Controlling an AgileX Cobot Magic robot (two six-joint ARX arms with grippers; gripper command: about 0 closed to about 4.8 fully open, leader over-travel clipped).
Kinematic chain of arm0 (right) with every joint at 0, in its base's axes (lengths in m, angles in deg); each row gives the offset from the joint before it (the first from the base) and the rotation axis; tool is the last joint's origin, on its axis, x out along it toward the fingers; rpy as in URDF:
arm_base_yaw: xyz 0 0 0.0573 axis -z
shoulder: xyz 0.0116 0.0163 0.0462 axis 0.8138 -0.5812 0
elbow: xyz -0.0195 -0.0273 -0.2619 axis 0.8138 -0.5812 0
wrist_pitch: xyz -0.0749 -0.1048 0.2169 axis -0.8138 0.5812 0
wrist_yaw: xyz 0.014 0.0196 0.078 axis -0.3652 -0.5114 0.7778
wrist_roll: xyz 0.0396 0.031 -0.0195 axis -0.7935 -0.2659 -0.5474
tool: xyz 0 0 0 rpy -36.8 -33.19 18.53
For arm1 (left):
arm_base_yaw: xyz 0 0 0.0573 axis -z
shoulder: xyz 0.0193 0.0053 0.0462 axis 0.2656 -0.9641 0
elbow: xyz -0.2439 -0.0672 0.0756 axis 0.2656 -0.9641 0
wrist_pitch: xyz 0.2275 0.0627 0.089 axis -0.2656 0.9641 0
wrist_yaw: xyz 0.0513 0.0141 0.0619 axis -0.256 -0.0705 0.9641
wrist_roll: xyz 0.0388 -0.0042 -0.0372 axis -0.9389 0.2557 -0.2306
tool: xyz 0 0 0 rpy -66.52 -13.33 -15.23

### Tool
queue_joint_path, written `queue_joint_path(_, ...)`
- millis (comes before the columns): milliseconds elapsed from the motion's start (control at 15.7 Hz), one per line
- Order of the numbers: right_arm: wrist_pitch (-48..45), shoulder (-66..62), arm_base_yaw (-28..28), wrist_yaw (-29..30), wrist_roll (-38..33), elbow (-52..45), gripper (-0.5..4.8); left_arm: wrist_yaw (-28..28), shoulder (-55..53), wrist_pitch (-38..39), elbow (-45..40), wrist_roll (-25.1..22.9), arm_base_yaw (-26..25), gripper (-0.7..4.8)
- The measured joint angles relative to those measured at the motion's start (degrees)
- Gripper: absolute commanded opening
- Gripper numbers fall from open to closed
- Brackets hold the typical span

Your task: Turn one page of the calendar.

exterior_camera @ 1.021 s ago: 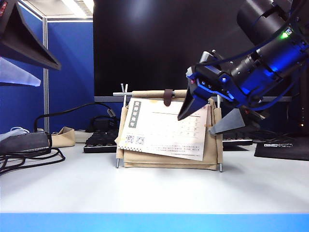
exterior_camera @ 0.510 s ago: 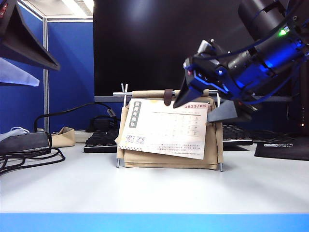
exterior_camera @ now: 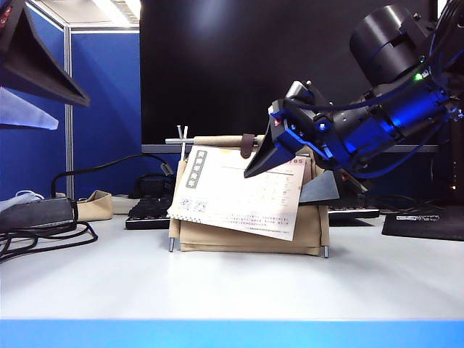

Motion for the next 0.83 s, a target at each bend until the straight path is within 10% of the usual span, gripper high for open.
queue_joint_path(702,-0.83,-4.61,-0.02,6.58,-1.88,0.0,2.59,0.07,0.0,-0.44,0.0,-0.92,0.0,2.79)
queue_joint_path(829,-0.85,-4.87,-0.02,6.64,-2.08,-0.02,1.77,0.07,0.0,-0.44,0.0,-0.92,0.0,2.79)
